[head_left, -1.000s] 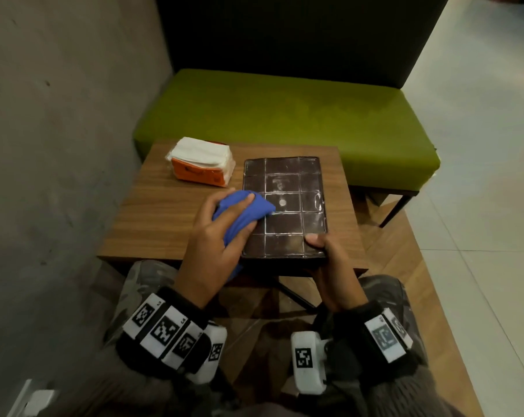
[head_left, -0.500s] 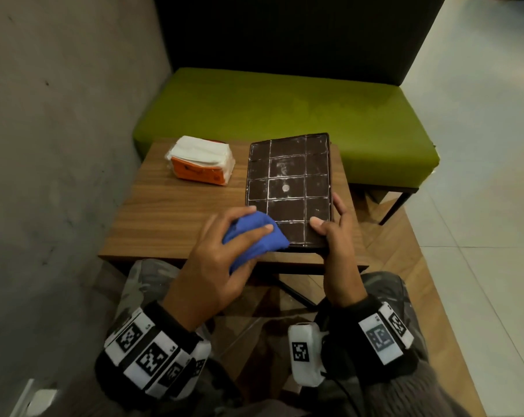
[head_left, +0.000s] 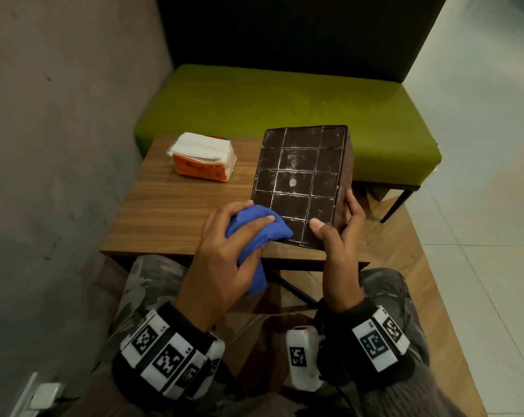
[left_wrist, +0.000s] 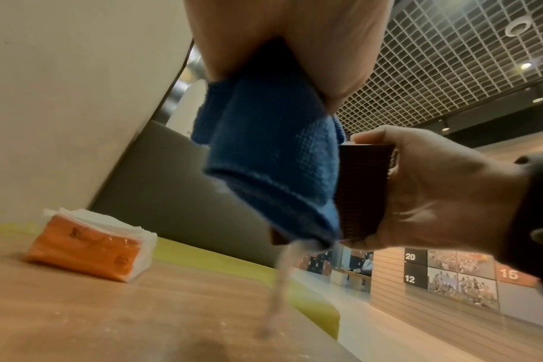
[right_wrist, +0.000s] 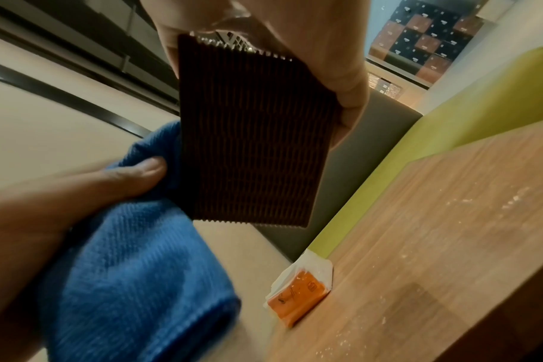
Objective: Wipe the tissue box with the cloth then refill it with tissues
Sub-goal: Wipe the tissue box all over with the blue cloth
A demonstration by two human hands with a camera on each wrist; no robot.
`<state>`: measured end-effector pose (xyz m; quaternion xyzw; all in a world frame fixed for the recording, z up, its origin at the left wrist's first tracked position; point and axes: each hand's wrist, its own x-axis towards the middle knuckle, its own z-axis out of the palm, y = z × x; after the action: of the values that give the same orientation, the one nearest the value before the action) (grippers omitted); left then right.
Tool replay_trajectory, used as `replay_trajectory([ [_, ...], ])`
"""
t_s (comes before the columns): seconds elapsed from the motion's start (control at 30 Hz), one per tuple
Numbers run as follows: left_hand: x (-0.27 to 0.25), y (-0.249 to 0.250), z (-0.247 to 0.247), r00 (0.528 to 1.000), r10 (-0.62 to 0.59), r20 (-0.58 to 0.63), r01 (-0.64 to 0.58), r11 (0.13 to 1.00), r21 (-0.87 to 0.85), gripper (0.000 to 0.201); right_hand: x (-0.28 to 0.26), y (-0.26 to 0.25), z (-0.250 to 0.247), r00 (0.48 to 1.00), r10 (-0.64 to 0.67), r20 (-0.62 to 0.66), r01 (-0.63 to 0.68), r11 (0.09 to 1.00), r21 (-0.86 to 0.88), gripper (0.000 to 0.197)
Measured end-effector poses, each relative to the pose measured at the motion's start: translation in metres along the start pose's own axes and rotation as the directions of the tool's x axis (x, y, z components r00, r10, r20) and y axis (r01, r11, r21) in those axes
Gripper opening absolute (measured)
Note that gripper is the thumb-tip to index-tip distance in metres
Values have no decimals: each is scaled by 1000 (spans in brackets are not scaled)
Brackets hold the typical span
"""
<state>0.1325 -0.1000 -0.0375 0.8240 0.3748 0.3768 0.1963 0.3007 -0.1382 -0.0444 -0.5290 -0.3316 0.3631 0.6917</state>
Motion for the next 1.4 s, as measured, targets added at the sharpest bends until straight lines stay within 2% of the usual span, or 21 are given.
replay_trajectory([
  [0.13,6,3,0,994,-83,-76,77,994,-80,35,0,1,4,998,-55,-17,53,996,-66,89],
  [0.23,4,20,7,1000,-24,-1,23,995,-98,37,1,5,8,997,-66,-28,63,992,-111,83],
  [0.33,7,13,5,998,15,55,-10,996,-92,37,-1,7,7,997,-67,-29,64,993,-96,81],
  [0.47,13,-8,0,996,-81,-28,77,990,-117,32,4,6,7,996,-87,-35,80,983,-167,90],
  [0.67,14,10,6,992,64,108,-46,985,-164,36,9,6,13,998,-58,-30,52,982,-184,83],
  [0.83,19,-10,-2,994,-112,9,112,981,-159,30,8,3,13,997,-61,-46,48,966,-255,87],
  [0.93,14,5,7,997,-63,38,70,977,-201,31,7,6,18,998,-61,-32,49,958,-281,89],
  [1.03,11,6,8,997,3,81,16,973,-231,35,5,10,13,998,-44,-34,35,972,-233,82],
  [1.17,13,-12,0,992,-124,-31,119,982,-144,35,3,7,10,998,-63,-25,56,977,-204,78],
  [1.23,10,-3,3,996,-85,-23,81,985,-153,36,4,7,14,997,-63,-32,56,980,-190,78],
  [1.33,0,13,8,995,72,68,-63,990,-128,40,6,9,15,998,-45,-37,39,986,-159,71],
  [1.4,-1,4,4,995,73,68,-66,992,-109,42,6,8,11,1000,-16,-25,13,991,-133,71],
])
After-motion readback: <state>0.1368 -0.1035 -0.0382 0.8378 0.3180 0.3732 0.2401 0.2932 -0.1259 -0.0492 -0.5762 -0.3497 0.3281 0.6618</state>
